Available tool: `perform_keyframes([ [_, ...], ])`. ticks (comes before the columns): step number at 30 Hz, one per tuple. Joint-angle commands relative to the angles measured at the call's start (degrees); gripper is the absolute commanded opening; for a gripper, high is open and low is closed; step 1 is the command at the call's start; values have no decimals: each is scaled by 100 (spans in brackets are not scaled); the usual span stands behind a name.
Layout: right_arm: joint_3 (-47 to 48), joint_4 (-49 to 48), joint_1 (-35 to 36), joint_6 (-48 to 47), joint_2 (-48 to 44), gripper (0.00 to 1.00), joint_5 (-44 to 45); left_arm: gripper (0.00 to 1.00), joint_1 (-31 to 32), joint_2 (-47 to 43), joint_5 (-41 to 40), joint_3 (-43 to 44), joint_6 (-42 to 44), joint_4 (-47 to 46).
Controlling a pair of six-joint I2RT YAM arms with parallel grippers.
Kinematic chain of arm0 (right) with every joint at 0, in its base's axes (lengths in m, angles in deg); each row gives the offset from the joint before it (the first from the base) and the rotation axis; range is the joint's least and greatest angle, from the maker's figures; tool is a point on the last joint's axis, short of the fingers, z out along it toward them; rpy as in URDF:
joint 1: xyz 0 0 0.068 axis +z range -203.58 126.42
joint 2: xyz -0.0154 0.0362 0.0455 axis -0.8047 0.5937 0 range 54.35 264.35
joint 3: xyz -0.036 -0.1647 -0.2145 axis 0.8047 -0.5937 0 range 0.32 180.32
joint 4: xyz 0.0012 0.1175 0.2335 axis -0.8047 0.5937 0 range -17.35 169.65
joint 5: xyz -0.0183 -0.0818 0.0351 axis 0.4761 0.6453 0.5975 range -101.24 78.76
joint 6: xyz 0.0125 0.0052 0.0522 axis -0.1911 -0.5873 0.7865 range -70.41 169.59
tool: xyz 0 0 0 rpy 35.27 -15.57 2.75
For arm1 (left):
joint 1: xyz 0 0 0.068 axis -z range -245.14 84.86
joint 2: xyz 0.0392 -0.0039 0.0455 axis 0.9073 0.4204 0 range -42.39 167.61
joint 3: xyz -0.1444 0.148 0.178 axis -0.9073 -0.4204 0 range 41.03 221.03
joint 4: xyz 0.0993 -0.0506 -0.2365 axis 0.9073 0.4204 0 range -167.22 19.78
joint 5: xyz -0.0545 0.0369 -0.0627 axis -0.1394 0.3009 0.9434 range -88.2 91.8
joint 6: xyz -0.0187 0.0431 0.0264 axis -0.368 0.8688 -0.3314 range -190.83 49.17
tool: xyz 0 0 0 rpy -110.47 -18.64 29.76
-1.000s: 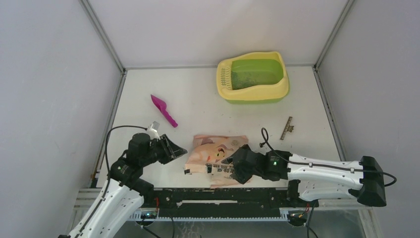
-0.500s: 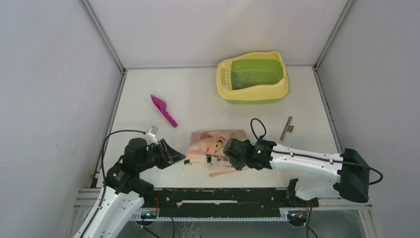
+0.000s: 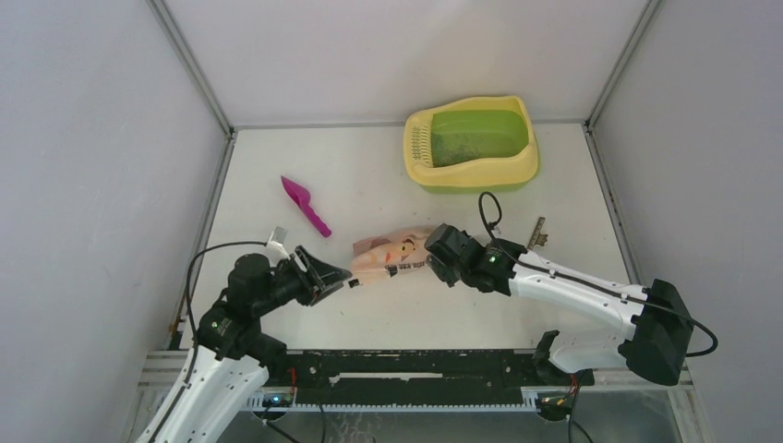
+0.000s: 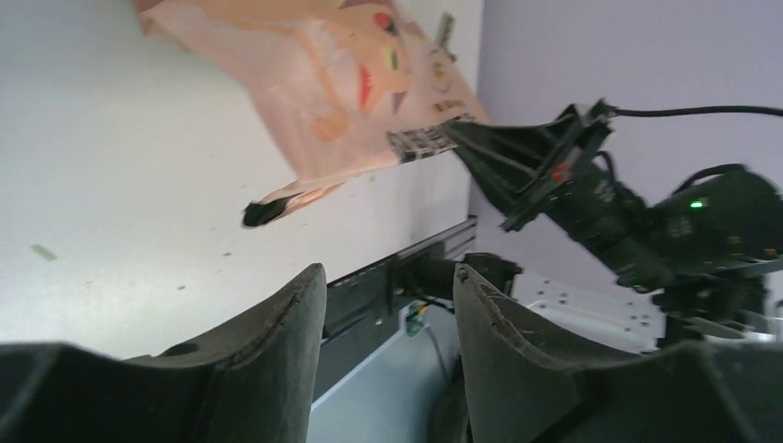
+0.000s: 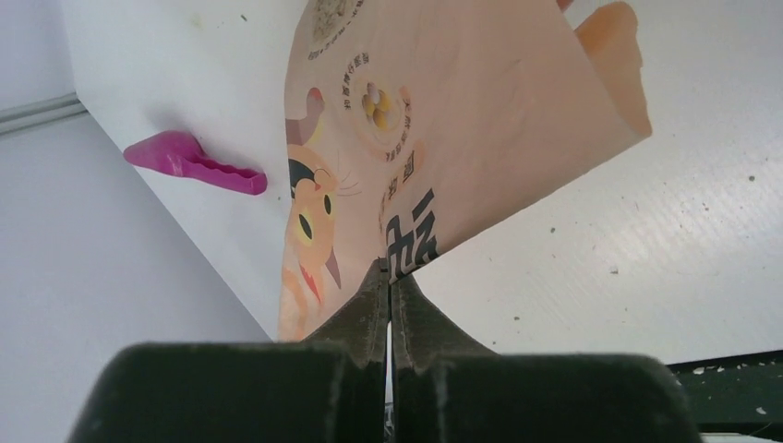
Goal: Fill the litter box with clean litter
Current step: Close the cat litter bag at the center of the board.
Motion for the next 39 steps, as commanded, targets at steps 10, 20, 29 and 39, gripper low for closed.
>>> perform_keyframes([
  [10, 6, -831, -140, -1375, -19, 0, 214, 74, 25, 309, 188, -500, -1866, -1693],
  [20, -461, -1330, -251, -1674, -218, 0, 41, 78, 167, 697, -11, -836, -2462, -2367],
  [29, -706, -1609, -353, -1728, -343, 0, -123, 78, 248, 1219, -164, -888, -2580, -2784],
  [39, -702, -1713, -463, -1846, -304, 0, -236, 78, 478, 987, -437, -934, -2800, -2716],
])
